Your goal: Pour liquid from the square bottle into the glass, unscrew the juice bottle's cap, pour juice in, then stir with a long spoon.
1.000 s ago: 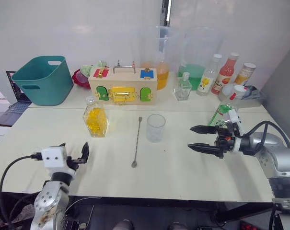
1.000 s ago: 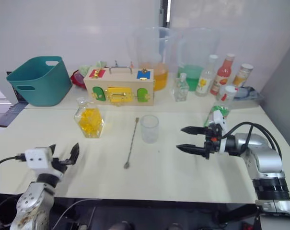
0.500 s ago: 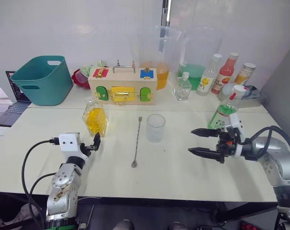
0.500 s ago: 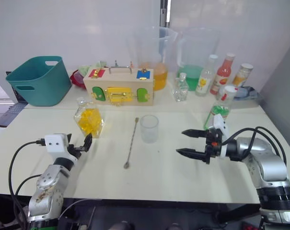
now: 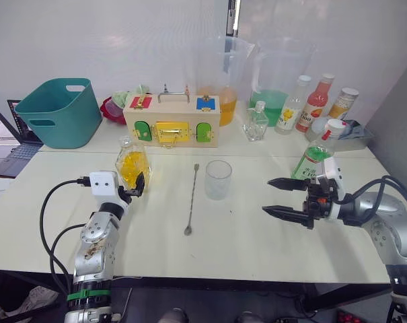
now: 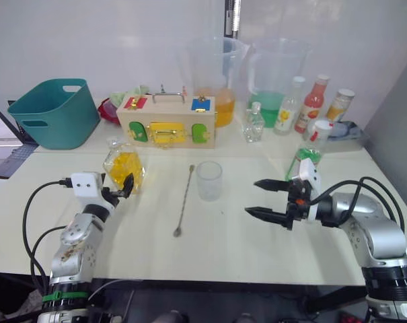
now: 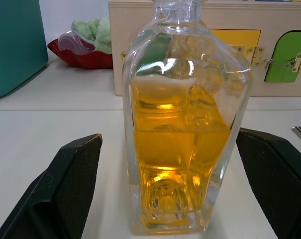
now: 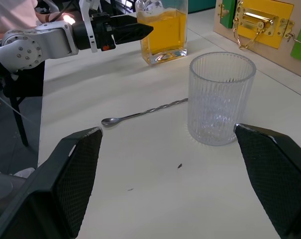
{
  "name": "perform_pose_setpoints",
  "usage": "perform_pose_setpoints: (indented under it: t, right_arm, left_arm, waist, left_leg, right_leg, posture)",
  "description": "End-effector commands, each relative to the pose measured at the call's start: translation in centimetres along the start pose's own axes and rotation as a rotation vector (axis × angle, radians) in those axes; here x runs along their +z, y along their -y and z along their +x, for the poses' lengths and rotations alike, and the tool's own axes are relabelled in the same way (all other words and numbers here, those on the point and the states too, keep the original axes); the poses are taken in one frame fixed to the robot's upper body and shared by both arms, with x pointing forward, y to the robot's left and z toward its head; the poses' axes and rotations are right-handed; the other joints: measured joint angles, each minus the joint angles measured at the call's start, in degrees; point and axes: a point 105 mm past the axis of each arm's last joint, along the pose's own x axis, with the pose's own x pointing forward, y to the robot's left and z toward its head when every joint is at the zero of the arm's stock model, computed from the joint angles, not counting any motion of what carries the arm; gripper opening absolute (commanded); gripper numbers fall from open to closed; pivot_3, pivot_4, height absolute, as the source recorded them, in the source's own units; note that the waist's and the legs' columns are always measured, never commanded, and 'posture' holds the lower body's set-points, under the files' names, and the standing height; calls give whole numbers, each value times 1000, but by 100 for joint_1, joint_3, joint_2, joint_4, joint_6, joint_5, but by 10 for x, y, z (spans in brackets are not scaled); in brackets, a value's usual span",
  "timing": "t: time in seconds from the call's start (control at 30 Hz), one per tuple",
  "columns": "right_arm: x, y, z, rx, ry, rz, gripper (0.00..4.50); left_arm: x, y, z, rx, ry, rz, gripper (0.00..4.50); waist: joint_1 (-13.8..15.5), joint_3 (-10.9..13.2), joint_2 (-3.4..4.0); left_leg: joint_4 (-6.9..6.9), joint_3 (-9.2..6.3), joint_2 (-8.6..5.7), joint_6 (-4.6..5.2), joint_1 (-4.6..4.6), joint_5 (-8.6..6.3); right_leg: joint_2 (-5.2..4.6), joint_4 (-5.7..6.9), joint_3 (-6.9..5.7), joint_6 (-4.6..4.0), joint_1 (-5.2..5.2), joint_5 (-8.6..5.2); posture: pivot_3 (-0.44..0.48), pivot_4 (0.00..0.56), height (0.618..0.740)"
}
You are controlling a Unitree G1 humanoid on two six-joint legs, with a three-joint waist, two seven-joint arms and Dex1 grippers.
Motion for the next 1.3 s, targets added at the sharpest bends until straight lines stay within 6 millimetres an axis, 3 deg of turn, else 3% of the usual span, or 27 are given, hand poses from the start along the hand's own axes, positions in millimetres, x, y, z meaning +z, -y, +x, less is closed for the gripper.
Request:
perform_pose_setpoints:
  t: [0.03, 0.23, 0.47, 0.67, 0.93, 1.07, 1.3]
  right_arm:
    - [12, -1, -5, -15, 20, -49, 4487]
    - [13, -1, -4, -33, 32, -53, 4487]
    - [12, -4, -2, -22, 29, -46, 4487]
    - [12, -4, -1, -32, 25, -53, 4500]
    - [11, -3, -1, -36, 21, -57, 4500]
    - [10, -5, 0, -18, 20, -53, 4500]
    - [11, -6, 3, 22, 26, -41, 4500]
  left_arm:
    - [23, 1, 9, -7, 77, 59, 4463]
    - [30, 1, 19, 1, 91, 64, 4463]
    - [25, 1, 31, 11, 78, 42, 4463]
    - [27, 2, 40, 14, 91, 51, 2789]
    - [36, -2, 40, 2, 124, 63, 2790]
    - [53, -1, 30, -79, 176, 39, 2790]
    - [77, 3, -8, -260, 236, 43, 2790]
  waist:
    - [5, 0, -1]
    - [-2, 0, -1]
    - [-4, 1, -2]
    - [0, 2, -4]
    - [-3, 2, -4]
    - [-26, 8, -14]
    - [-102, 22, -38]
  left_leg:
    - [0, -1, 0, 0, 0, 0]
    - [2, -1, -1, 0, -1, 0]
    - [2, -1, -1, 0, -1, 0]
    - [4, -2, -2, 0, -2, 0]
    - [6, -4, -2, 0, -2, 0]
    - [6, -4, -1, 0, -5, 1]
    - [6, -11, -1, 0, -41, 0]
  right_leg:
    - [0, 0, 0, 0, 0, 0]
    - [0, 1, 0, 1, 0, 1]
    - [0, 2, -1, 2, 0, 1]
    - [0, 2, -1, 2, 0, 1]
    - [0, 4, -2, 3, -1, 2]
    - [0, 5, -2, 3, -5, 2]
    - [0, 10, 0, -1, -47, 8]
  posture:
    - [0, 150, 740]
    - [0, 150, 740]
    - [0, 150, 740]
    - [0, 150, 740]
    - [0, 150, 740]
    - [0, 150, 740]
    - [0, 150, 740]
